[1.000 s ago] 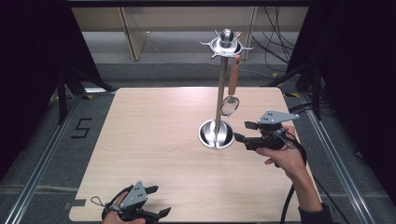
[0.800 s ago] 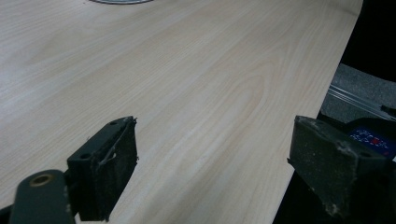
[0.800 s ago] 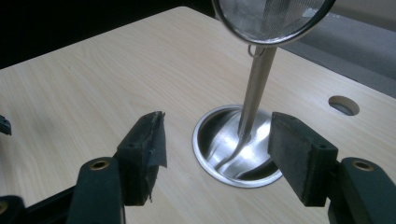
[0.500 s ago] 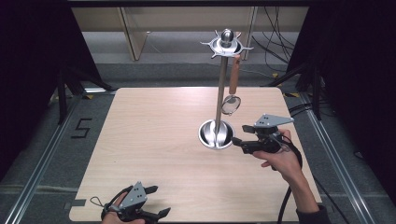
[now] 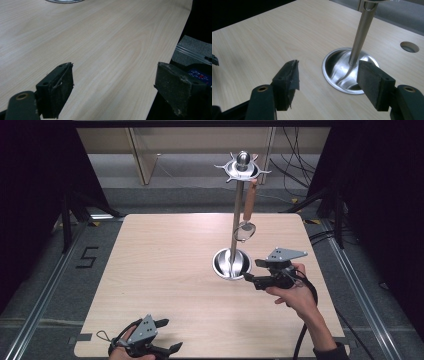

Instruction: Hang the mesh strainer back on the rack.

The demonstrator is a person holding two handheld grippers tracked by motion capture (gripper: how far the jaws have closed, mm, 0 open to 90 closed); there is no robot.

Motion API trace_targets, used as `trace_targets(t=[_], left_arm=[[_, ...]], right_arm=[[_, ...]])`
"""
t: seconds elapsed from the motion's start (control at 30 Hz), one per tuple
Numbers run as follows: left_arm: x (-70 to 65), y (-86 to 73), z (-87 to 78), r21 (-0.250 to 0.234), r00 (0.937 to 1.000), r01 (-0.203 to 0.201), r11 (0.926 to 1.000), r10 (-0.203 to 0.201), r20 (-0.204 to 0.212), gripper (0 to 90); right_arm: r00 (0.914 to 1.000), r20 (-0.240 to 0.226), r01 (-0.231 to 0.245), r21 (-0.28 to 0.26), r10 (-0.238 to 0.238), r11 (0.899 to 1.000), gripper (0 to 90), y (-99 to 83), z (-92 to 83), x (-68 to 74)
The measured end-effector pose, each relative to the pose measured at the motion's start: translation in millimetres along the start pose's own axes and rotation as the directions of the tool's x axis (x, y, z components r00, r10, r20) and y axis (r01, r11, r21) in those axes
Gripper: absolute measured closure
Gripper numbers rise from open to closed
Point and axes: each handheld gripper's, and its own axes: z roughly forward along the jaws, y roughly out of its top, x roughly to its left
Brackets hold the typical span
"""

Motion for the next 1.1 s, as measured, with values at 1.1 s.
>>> trace_targets(t=[1.1], left_arm=[[1.3,0.9,-0.9,0.01,0.9996,-0.029,0.9995,0.029,0.003,14.7]], right_arm=[[0.9985,-0.054,-0.001,0.051,0.004,0.999,33.2,-44.8,19.6,19.3]])
